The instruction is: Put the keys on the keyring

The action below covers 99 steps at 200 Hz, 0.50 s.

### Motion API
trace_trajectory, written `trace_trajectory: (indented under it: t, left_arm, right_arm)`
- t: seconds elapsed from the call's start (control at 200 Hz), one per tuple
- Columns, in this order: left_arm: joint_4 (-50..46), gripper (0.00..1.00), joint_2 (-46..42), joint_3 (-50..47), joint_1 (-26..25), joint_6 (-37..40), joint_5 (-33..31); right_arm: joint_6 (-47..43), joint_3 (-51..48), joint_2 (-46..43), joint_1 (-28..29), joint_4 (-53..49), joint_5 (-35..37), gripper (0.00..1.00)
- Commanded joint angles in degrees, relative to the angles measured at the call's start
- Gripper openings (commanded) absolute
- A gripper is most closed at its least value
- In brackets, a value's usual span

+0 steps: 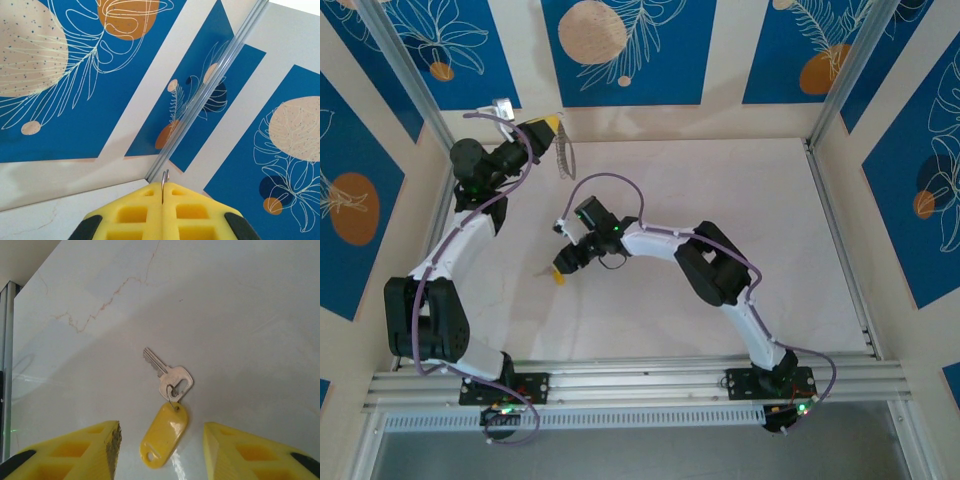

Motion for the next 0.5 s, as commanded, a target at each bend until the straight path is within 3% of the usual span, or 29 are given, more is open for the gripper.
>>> trace_trajectory:
  t: [0.0, 0.49]
  left_arm:
    - [3.0, 0.0, -0.5, 2.0, 0.7, -0.9, 1.0]
    - [3.8, 0.0, -0.3, 1.7, 0.8, -1.4, 1.1]
  right_arm:
    - [-2.2, 3.0, 2.4, 0.5, -2.9, -4.2, 0.47]
    - [-0.9, 8.9, 7.6, 1.4, -4.0, -5.2, 0.42]
